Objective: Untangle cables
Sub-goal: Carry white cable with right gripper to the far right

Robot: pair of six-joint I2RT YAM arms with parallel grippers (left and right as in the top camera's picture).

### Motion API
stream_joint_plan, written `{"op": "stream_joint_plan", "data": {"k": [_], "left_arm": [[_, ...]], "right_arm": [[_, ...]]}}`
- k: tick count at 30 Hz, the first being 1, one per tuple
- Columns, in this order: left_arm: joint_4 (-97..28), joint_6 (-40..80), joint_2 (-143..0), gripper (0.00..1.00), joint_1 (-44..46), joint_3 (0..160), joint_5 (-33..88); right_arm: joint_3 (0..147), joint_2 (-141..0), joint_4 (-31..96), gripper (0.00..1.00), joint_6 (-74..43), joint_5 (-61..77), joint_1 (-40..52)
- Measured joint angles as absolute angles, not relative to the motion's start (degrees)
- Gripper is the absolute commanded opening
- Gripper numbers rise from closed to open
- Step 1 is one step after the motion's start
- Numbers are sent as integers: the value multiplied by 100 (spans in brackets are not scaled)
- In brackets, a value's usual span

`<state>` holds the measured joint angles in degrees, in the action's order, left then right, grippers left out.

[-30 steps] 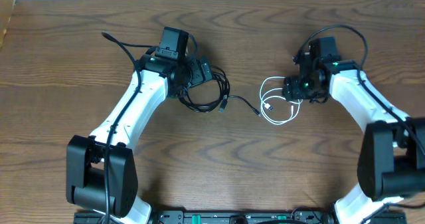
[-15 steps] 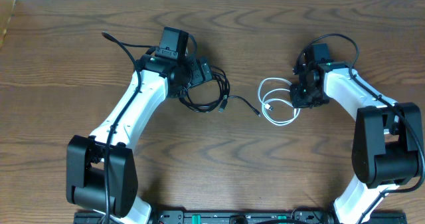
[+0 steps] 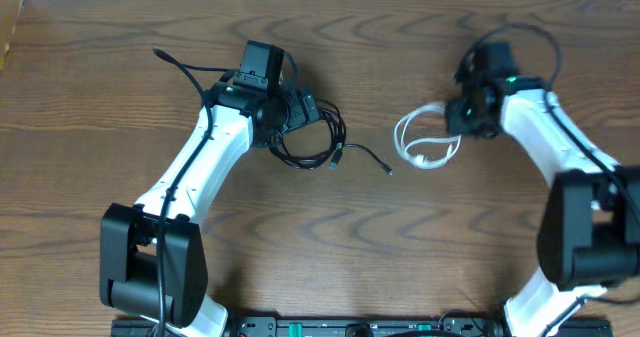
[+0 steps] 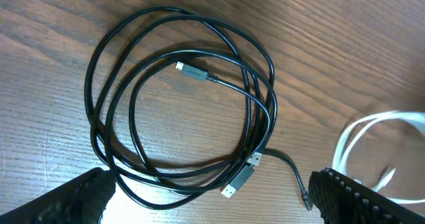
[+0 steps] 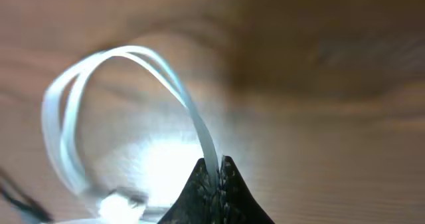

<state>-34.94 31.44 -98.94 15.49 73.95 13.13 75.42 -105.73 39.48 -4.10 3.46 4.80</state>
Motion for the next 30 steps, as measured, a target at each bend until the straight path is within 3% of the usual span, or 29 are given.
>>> {"op": "stream_joint_plan", "data": {"k": [7,16,30], "left_arm": [[-3492,3144,-9894,98,1549,7395,1315],[-3494,3144,-9894,98,1546,7395,1315],[-3492,3144,-9894,98,1546,7395,1315]], "right_arm": [[7822,-9614,3769,1,-672,-401,3],[7819,-9655,3809,1,-1240,-1594,-1205],[7811,-9671,3566,1,-2032,-1400,-2897]]}}
